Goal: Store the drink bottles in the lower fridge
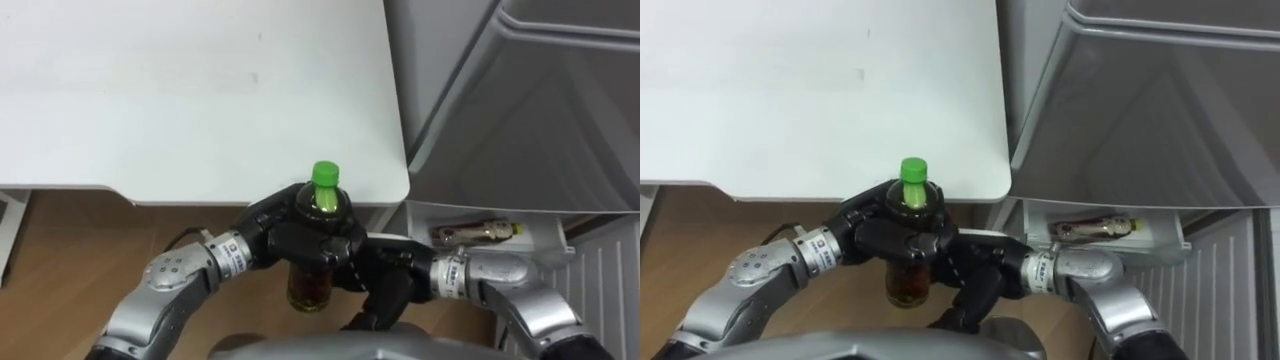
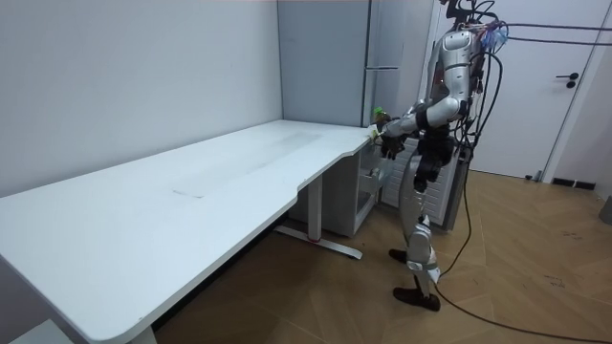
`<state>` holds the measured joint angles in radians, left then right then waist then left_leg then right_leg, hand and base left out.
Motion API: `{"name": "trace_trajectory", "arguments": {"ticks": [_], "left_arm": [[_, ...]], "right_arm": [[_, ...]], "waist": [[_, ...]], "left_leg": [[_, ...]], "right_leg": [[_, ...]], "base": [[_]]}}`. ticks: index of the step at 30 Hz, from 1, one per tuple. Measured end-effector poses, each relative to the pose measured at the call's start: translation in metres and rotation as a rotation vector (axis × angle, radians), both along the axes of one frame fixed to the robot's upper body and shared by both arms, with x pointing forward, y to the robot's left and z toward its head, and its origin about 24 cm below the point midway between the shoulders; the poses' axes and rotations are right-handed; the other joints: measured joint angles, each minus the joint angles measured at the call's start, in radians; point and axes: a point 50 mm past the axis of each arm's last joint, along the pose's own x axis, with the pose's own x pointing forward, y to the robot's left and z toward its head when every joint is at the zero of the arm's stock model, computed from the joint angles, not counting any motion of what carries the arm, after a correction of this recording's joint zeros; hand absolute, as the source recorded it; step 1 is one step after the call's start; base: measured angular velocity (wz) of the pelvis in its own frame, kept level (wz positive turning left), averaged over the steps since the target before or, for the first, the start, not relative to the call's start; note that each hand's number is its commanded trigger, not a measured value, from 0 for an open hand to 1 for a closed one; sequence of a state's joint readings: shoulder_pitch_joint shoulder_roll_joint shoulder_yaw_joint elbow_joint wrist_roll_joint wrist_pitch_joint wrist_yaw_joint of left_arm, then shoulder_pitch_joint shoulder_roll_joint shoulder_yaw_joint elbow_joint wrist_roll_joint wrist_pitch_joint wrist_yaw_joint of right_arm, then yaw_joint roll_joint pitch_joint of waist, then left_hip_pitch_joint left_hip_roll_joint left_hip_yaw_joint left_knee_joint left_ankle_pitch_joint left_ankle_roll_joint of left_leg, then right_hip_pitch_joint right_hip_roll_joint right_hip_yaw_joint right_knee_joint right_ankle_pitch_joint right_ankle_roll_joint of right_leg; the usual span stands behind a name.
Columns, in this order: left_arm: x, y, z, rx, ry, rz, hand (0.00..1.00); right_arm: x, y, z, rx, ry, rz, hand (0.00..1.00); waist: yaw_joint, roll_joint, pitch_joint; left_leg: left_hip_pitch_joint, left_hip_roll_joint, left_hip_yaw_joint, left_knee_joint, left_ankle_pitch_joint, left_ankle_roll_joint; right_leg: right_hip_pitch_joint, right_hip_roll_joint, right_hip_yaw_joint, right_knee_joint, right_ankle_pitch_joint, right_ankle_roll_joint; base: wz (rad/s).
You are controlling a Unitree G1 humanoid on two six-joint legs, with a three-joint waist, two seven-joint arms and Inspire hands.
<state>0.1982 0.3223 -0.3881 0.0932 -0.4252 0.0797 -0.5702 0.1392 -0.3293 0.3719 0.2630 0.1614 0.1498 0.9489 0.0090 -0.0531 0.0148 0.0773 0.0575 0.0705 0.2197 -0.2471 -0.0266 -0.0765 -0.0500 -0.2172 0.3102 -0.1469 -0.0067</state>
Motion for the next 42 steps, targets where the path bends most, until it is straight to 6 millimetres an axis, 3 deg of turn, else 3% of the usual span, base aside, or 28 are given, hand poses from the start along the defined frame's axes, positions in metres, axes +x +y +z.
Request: {"name": "trace_trajectory", "arguments": {"ticks": [5,12,19,22,23,24,25,31,42], "left_arm": [[-0.003,-0.003,-0.001,0.008,-0.010,-0.017,1.00],[-0.002,-0.004,-0.001,0.004,-0.020,-0.016,1.00],[0.000,-0.005,0.001,0.003,-0.036,-0.019,1.00],[0.001,-0.005,0.002,0.003,-0.049,-0.011,1.00],[0.001,-0.004,0.002,0.004,-0.050,-0.006,1.00],[0.001,-0.004,0.002,0.005,-0.053,-0.002,1.00],[0.002,-0.004,0.003,0.005,-0.056,0.006,1.00],[0.004,-0.007,0.004,-0.024,-0.050,0.033,1.00],[0.008,-0.015,0.008,-0.096,-0.044,0.045,1.00]], "right_arm": [[-0.004,0.000,-0.004,0.016,0.035,-0.006,0.00],[-0.005,0.001,-0.006,0.061,0.072,-0.058,0.00],[-0.007,0.004,-0.007,0.090,0.096,-0.099,0.00],[-0.007,0.005,-0.007,0.104,0.102,-0.132,0.02],[-0.007,0.006,-0.007,0.109,0.105,-0.147,0.56],[-0.007,0.007,-0.008,0.113,0.109,-0.154,0.83],[-0.007,0.007,-0.008,0.120,0.112,-0.171,1.00],[-0.003,0.011,-0.009,0.117,0.109,-0.274,1.00],[-0.002,0.014,-0.013,0.138,0.134,-0.329,1.00]], "waist": [[0.004,-0.004,-0.0011],[0.004,-0.011,0.0040],[0.019,-0.002,0.0066],[0.021,0.008,0.0035],[0.021,0.011,0.0014],[0.021,0.013,0.0006],[0.021,0.015,-0.0006],[0.019,0.029,-0.0003],[0.021,0.029,0.0006]], "left_leg": [[0.004,0.001,0.014,0.002,0.000,0.000],[0.005,0.001,0.017,-0.004,0.000,0.000],[-0.006,0.001,0.011,0.001,0.000,0.000],[-0.010,0.001,0.009,0.003,0.000,0.000],[-0.010,0.000,0.009,0.003,0.000,0.000],[-0.010,0.000,0.009,0.003,0.000,0.000],[-0.010,0.000,0.010,0.003,0.000,0.000],[-0.007,-0.001,0.010,0.002,0.000,0.001],[-0.002,-0.001,0.016,-0.007,0.000,0.001]], "right_leg": [[-0.004,0.002,0.016,0.001,0.002,-0.001],[-0.004,0.003,0.015,0.000,0.003,0.000],[-0.012,0.002,0.011,-0.001,0.004,-0.002],[-0.013,0.002,0.009,-0.002,0.008,-0.002],[-0.013,0.001,0.010,-0.002,0.008,-0.002],[-0.013,0.001,0.010,-0.002,0.008,-0.001],[-0.013,0.001,0.011,-0.002,0.009,-0.001],[-0.011,0.001,0.017,-0.002,0.010,-0.001],[-0.011,0.002,0.016,-0.003,0.010,0.000]], "base": [[-0.07],[0.00],[0.01],[0.01],[0.00],[0.00],[0.00],[0.00],[0.00]]}}
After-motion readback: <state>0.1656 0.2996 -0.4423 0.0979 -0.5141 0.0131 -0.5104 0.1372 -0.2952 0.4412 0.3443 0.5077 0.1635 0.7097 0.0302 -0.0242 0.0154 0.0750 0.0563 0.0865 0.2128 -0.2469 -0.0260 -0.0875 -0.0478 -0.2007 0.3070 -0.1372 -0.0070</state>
